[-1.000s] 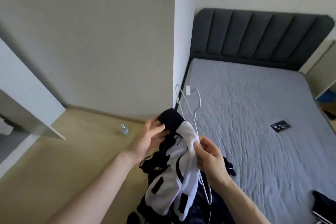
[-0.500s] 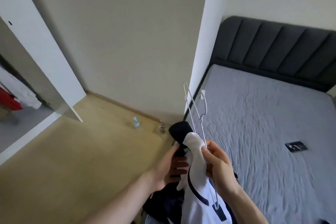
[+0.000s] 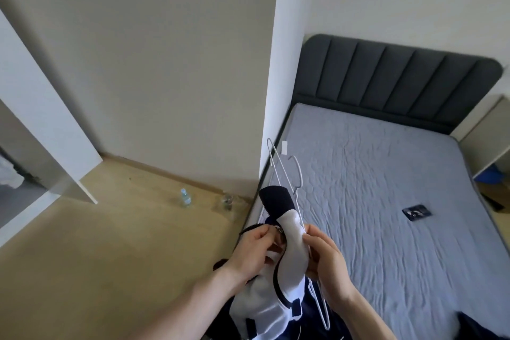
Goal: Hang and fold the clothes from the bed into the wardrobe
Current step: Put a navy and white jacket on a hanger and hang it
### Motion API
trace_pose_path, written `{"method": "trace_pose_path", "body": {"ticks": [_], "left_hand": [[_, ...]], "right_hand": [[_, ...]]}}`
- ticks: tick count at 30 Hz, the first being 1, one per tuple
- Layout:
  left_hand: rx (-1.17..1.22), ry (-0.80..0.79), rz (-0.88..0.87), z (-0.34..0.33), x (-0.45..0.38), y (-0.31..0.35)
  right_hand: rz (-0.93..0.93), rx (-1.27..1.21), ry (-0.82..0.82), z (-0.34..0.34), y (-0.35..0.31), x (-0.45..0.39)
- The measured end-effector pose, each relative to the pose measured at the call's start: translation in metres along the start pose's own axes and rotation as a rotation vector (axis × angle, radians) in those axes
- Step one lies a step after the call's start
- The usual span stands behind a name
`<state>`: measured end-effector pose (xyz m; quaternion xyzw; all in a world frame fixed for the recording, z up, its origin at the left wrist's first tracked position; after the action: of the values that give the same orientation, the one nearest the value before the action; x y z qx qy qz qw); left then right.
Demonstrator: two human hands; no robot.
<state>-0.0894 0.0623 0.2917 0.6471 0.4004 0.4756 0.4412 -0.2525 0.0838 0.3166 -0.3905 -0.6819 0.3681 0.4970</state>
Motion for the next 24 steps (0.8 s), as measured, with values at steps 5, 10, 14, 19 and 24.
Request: {"method": "trace_pose_path", "body": {"ticks": [5, 10, 14, 19, 24], "left_hand": [[-0.162, -0.023, -0.185, 0.000, 0.021, 0.019], [-0.339, -0.101, -0.355, -0.010, 0.047, 0.032], [-0.432, -0.113, -0.406, -0.012, 0.057, 0.038], [-0.519, -0.066, -0.375, -0.007, 0.065, 0.034], [-0.471, -0.060, -0.311, -0.003, 0.068, 0.027]], "right_hand": [[-0.021, 0.017, 0.037, 0.003, 0.002, 0.004], [0.027, 0.332, 0.020, -0.008, -0.010, 0.000], [0.095, 0.492, 0.126, -0.011, -0.023, -0.007], [0.116, 0.589, 0.072, -0.014, -0.025, -0.015], [0.138, 0.348, 0.028, -0.018, -0.031, -0.018]]}}
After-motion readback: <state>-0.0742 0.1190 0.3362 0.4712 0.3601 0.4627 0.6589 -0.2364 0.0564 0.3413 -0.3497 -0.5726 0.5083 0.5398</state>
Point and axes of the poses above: each hand's wrist, its own x-axis away from the middle knuckle, its own z-axis out of the back of the hand, y = z × x, the point moved 3 cm from there along -x, towards the middle knuckle, and after that the axes turned 6 degrees about -z, right-handed, at the moved point
